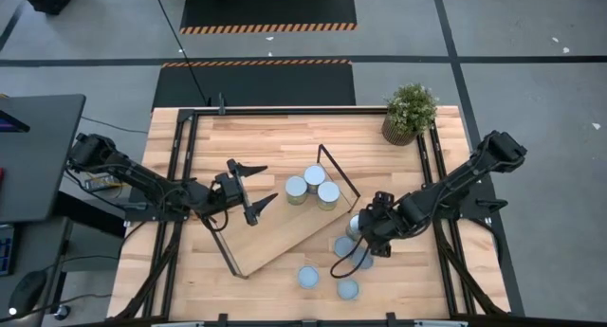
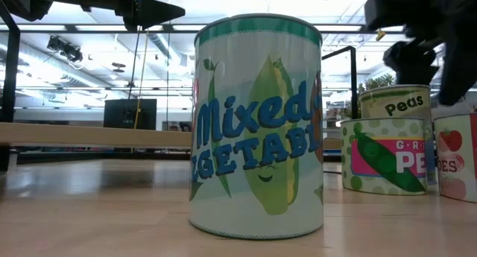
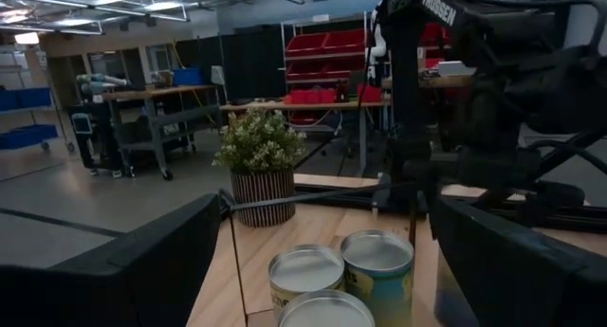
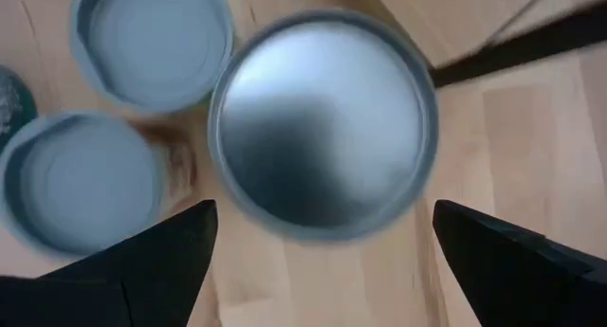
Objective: Pick and place cans onto a shelf
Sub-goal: Put the large canned peas on the shelf
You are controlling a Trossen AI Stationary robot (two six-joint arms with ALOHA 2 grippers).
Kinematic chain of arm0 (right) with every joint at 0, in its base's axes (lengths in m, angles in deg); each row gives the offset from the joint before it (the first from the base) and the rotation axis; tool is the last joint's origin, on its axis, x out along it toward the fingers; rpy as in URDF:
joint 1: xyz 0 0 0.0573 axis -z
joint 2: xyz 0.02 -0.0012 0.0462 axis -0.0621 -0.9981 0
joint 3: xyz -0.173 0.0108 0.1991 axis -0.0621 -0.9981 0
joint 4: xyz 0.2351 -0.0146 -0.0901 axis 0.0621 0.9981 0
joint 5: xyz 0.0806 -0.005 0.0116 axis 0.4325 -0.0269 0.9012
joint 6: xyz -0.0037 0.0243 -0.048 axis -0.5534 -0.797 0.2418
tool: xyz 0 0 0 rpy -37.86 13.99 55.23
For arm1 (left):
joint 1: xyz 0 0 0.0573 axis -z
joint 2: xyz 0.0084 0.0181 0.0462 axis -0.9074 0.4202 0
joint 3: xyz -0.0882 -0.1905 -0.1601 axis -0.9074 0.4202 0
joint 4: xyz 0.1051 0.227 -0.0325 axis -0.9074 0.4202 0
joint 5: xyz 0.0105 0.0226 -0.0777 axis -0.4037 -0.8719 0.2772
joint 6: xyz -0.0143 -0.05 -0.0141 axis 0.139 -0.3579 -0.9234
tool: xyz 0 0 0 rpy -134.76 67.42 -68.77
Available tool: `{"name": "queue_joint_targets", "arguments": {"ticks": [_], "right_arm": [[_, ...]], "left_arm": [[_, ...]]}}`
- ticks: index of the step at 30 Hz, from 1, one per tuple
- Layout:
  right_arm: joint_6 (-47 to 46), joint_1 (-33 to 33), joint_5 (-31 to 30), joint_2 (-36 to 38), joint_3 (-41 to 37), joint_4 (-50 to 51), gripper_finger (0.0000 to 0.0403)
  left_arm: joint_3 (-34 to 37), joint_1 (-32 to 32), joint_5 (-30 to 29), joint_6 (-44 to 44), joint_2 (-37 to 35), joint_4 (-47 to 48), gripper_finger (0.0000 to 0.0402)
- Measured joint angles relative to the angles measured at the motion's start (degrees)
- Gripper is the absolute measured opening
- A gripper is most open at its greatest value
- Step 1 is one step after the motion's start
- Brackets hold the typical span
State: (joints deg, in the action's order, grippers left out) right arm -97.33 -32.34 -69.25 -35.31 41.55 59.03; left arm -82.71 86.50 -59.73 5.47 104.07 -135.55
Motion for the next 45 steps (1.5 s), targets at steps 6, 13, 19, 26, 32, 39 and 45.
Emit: {"name": "queue_joint_targets", "arguments": {"ticks": [6, 13, 19, 26, 32, 39, 45], "right_arm": [[4.03, 1.64, -1.2, -0.04, -2.42, -9.25, 0.0399], [5.34, 2.04, -2.64, -0.04, -4.68, -13.21, 0.0394], [5.34, 2.04, -2.2, -0.04, -4.72, -13.26, 0.0347], [5.36, 1.74, 1.56, -0.07, 1.51, -4.54, 0.032], [6.66, -0.22, 0.26, -0.07, 14.04, 3.53, 0.0328], [16.35, -1.34, -5.29, -2.8, 22.36, 1.76, 0.0327], [29.6, 0.78, -3.64, -11.15, 27.61, -3.34, 0.0327]], "left_arm": [[0.0, 0.0, 0.0, 0.04, 0.01, -0.05, 0.0389], [0.0, 0.0, 0.0, 0.04, 0.01, 0.22, 0.0389], [0.0, 0.0, 0.0, 0.06, 0.0, 0.24, 0.0389], [-0.02, 0.0, 0.0, -0.24, 0.02, 0.31, 0.0389], [-0.04, 0.0, 0.0, -0.28, 0.02, 0.33, 0.0389], [-0.04, -0.02, -0.02, -0.24, 0.02, 0.31, 0.0389], [-0.04, -0.02, -0.02, -0.24, 0.02, 0.31, 0.0389]]}}
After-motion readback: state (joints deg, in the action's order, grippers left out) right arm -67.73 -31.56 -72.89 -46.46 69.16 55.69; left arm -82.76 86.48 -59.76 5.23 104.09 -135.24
